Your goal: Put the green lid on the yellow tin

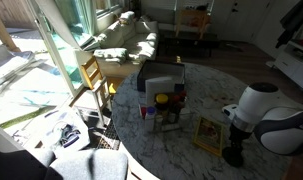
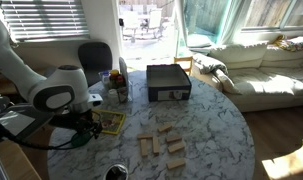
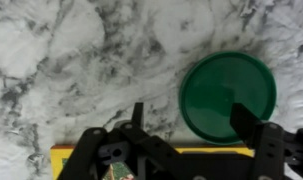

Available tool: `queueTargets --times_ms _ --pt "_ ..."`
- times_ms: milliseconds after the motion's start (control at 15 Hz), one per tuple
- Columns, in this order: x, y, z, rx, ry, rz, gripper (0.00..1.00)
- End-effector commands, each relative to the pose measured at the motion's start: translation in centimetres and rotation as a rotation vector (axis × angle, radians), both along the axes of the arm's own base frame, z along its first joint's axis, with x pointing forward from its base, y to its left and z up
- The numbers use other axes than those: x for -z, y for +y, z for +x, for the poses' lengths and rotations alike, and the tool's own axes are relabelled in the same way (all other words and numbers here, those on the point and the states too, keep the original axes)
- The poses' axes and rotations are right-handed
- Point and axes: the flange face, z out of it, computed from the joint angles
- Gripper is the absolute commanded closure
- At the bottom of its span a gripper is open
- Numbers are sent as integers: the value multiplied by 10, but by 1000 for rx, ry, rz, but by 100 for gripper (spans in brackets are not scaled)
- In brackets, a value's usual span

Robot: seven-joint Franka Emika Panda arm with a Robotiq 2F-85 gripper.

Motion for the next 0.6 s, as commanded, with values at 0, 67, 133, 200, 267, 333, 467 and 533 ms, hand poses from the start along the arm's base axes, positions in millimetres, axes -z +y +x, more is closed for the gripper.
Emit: queueTargets --times_ms 0,67,133,200,267,333,467,533 --pt "11 -12 0 -15 -6 1 42" --pt "12 -13 0 -16 -6 1 49" --pt "13 -14 0 -17 -5 2 58" --pt "13 -14 0 -18 -5 3 65" --pt "12 -15 1 -18 -9 2 73" --pt "11 -16 2 -20 -10 2 79" --pt "11 -18 3 -21 -12 3 94" --pt "11 -19 3 -22 -12 3 98"
